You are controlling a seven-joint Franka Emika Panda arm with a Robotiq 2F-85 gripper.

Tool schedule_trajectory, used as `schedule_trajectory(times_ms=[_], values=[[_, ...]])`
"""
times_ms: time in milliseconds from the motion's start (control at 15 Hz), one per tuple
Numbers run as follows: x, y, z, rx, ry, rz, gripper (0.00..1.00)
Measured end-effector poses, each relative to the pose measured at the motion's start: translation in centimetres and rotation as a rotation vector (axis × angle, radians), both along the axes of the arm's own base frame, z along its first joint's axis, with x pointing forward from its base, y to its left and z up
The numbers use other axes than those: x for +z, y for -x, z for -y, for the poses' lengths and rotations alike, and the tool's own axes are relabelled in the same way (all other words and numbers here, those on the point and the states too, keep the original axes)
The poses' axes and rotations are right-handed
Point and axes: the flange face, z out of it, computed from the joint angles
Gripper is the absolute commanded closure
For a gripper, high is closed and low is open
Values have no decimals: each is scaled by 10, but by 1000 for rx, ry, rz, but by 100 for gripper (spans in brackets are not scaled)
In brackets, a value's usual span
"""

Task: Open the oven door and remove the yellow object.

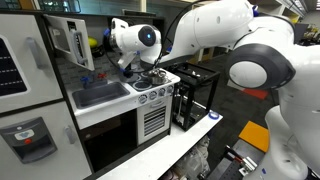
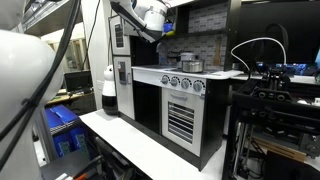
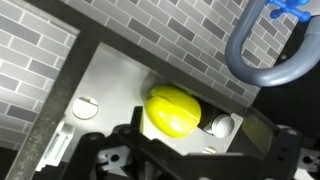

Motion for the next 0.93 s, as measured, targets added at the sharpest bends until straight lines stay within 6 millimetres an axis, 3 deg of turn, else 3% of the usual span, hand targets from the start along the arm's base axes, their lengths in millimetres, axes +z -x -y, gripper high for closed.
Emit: schedule_trajectory(times_ms=[533,933], values=[[5,0,-1,28,45,21,0],[50,16,-4,50,4,73,0]])
